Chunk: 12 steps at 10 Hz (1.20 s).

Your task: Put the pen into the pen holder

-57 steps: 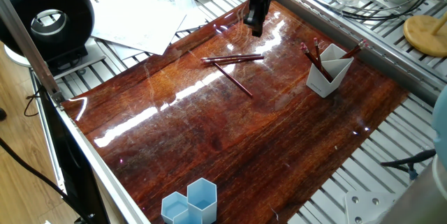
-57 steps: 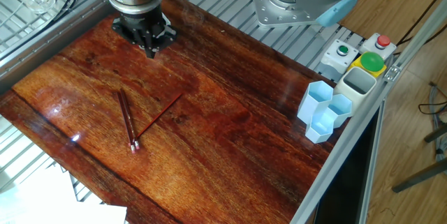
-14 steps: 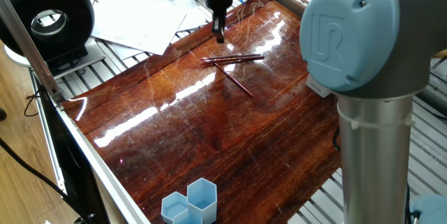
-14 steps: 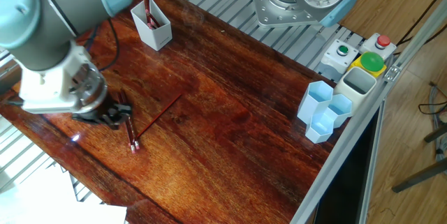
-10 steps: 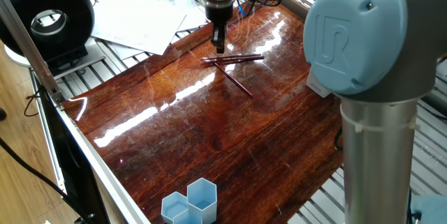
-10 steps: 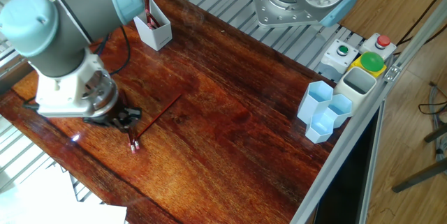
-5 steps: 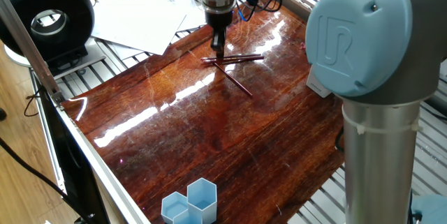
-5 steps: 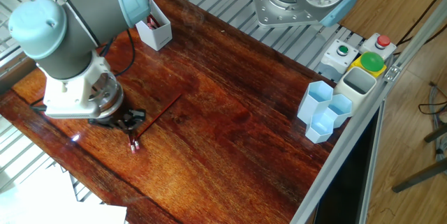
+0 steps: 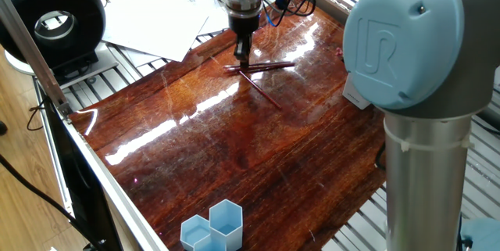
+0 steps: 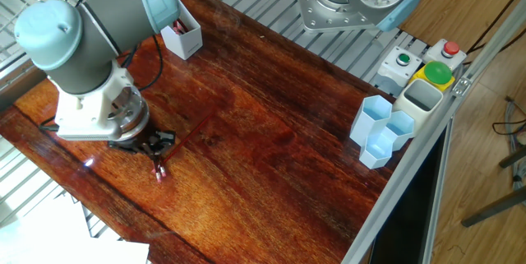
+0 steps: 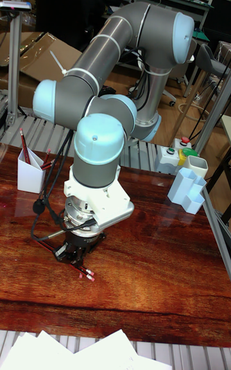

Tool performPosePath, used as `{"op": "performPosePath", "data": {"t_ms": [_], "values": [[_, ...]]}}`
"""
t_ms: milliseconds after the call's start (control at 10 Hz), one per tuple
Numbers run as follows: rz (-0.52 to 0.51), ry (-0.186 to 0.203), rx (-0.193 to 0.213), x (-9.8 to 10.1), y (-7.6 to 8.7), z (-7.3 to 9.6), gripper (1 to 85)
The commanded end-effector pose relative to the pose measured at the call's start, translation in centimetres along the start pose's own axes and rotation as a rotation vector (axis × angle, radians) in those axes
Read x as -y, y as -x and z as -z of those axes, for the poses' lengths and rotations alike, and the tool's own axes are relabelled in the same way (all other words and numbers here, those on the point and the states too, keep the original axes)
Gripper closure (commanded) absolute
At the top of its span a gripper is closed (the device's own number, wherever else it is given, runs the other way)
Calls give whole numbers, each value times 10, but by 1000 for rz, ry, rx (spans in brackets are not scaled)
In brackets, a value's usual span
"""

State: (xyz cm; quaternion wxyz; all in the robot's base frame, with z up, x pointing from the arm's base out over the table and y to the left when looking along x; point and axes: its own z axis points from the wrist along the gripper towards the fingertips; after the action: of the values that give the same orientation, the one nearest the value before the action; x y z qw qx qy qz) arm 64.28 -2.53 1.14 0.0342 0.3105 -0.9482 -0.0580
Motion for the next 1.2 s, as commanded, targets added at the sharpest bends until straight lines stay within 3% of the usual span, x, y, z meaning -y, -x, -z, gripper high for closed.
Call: {"op": "performPosePath", "data": {"t_ms": [0,200,300,800,1100], "values": [[-52,82,9,-21,2,5,847],[-61,146,-12,-29,-6,16,847],[-101,144,-17,-36,-7,16,847],[-115,111,-42,-31,-9,18,847],[-128,114,-82,-35,-17,19,847]]}}
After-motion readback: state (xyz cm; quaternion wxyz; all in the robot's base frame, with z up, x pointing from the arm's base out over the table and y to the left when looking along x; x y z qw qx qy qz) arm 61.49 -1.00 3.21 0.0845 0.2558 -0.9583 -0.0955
